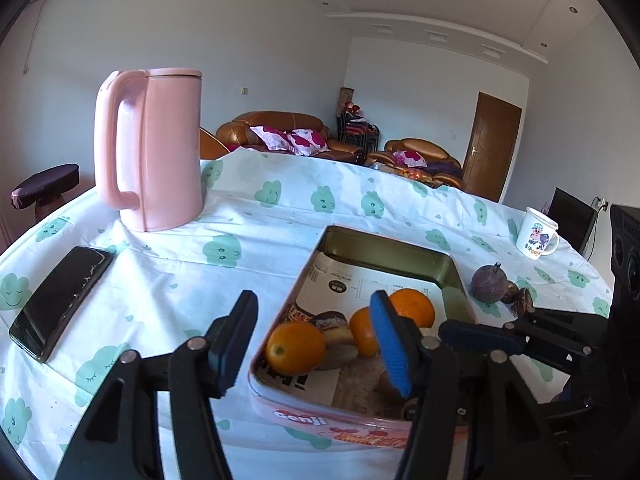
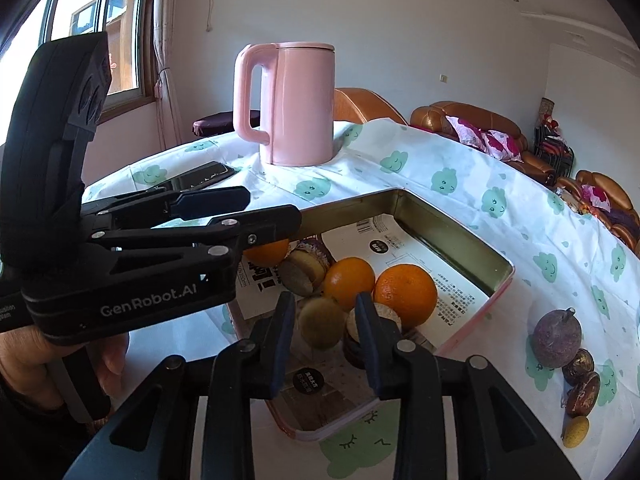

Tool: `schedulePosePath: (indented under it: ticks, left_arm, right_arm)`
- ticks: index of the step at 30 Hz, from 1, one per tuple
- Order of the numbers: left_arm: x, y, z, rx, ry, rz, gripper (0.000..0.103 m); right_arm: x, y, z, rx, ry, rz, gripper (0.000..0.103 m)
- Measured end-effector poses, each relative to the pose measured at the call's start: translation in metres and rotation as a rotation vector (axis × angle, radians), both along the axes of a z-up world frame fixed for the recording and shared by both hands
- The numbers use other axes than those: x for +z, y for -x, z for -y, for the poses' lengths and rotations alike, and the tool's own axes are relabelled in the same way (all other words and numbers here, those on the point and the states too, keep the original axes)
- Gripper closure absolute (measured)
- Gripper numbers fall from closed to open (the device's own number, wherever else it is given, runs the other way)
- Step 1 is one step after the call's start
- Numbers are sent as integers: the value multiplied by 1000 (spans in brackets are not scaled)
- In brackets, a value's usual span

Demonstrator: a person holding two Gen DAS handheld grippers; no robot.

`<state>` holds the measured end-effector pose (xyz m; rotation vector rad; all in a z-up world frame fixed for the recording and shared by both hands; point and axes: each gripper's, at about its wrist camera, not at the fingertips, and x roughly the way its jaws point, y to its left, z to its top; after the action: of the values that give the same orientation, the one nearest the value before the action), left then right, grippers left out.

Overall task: Organize fruits
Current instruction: 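Move both open tools back to the remaining fruit beside the tin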

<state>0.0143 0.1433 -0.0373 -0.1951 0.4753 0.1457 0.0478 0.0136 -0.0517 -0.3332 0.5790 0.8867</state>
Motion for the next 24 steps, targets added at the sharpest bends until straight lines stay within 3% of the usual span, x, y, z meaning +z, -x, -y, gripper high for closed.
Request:
schedulePosePath:
  ticks: [5,13,17,24]
  left_arm:
    - [9,1,15,-32,-10,29,31]
    - [14,-11,65,-132,-39,33,28]
    - [15,-20,90,-187,-65,20,28]
    - [13,-30,118,-243,-96,-3,28]
  right_arm:
    - [8,-6,46,-108,16,55,55]
    - [2,-60,162,-426,33,-37,55]
    - [-5,-74,178,-447,54,-98,55]
    - [-20,-85,165,-401,109,-180,55]
